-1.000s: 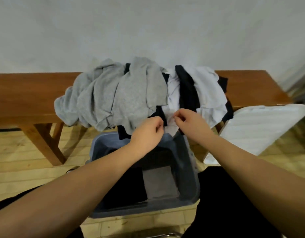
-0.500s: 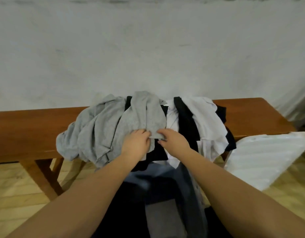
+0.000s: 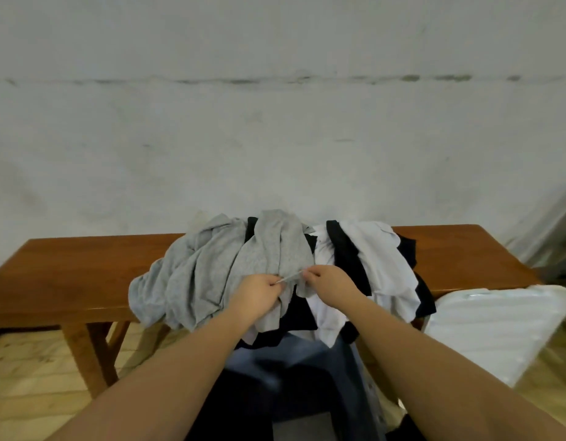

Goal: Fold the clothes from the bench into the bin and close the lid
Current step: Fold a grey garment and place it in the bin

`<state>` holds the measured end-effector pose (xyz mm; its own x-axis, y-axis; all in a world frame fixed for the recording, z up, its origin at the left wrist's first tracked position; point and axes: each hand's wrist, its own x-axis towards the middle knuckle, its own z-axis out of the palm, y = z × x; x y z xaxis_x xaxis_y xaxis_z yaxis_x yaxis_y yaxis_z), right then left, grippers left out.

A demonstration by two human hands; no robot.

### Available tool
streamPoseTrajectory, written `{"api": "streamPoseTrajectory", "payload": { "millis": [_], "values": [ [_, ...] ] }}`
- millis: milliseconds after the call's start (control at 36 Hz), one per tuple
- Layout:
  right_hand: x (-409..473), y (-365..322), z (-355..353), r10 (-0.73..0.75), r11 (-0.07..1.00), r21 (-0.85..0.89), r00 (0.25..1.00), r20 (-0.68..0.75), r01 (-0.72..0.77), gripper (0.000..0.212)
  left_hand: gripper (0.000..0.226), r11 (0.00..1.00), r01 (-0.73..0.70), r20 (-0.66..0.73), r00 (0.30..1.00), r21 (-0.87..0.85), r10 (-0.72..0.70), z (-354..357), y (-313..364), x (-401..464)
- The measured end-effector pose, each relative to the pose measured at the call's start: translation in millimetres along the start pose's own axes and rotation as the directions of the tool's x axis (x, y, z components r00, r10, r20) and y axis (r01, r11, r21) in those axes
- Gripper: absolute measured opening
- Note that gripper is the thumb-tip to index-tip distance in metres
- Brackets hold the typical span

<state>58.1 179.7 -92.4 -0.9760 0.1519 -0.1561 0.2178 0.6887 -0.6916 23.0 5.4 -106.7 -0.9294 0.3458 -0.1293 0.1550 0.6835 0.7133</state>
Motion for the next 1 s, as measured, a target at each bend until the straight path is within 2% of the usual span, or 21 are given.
{"api": "streamPoseTrajectory", "payload": {
  "millis": [139, 250, 333, 417, 500, 556, 667, 722, 806, 917, 1000],
  "values": [
    [-14, -44, -27, -0.021, 0.966, 0.252, 0.99, -0.137, 0.056, 0.033, 0.025, 0.975, -0.113, -0.204, 0.976, -0.191, 0.074, -36, 40, -15],
    [-25, -88, -50, -0.108, 0.938, 0.293, 0.96, -0.257, 0.184, 0.033, 0.024, 0.905, -0.183, -0.322, 0.945, -0.384, 0.055, -75, 84, -31],
    [-40, -116, -72, -0.183, 0.924, 0.269, 0.933, -0.311, 0.271, 0.032, 0.025, 0.891, -0.252, -0.36, 0.926, -0.378, 0.109, -105, 107, -46],
    [-55, -134, -90, -0.281, 0.918, 0.207, 0.924, -0.261, 0.338, 0.022, 0.023, 0.874, -0.307, -0.375, 0.913, -0.377, 0.159, -129, 121, -58],
    [-66, -144, -104, -0.362, 0.928, 0.011, 0.906, -0.219, 0.373, 0.009, 0.023, 0.865, -0.353, -0.386, 0.899, -0.357, 0.208, -148, 128, -72],
    [-72, -145, -112, -0.351, 0.936, -0.055, 0.91, -0.222, 0.348, 0.013, 0.024, 0.866, -0.376, -0.424, 0.879, -0.33, 0.219, -161, 129, -80],
    [-83, -136, -123, -0.246, 0.969, -0.078, 0.942, -0.228, 0.234, 0.016, 0.025, 0.864, -0.393, -0.495, 0.845, -0.314, 0.204, -185, 130, -97],
    [-85, -128, -126, -0.204, 0.979, -0.047, 0.953, -0.224, 0.199, 0.011, 0.024, 0.867, -0.386, -0.495, 0.846, -0.314, 0.197, -194, 129, -104],
    [-89, -123, -128, -0.175, 0.979, 0.073, 0.965, -0.198, 0.192, 0.015, 0.022, 0.86, -0.384, -0.491, 0.851, -0.335, 0.188, -200, 124, -114],
    [-99, -133, -134, -0.234, 0.927, 0.265, 0.961, -0.145, 0.265, 0.014, 0.02, 0.858, -0.374, -0.522, 0.839, -0.353, 0.151, -207, 119, -118],
    [-106, -147, -138, -0.276, 0.898, 0.301, 0.944, -0.182, 0.321, 0.016, 0.022, 0.843, -0.371, -0.559, 0.823, -0.39, 0.104, -211, 113, -118]
  ]
}}
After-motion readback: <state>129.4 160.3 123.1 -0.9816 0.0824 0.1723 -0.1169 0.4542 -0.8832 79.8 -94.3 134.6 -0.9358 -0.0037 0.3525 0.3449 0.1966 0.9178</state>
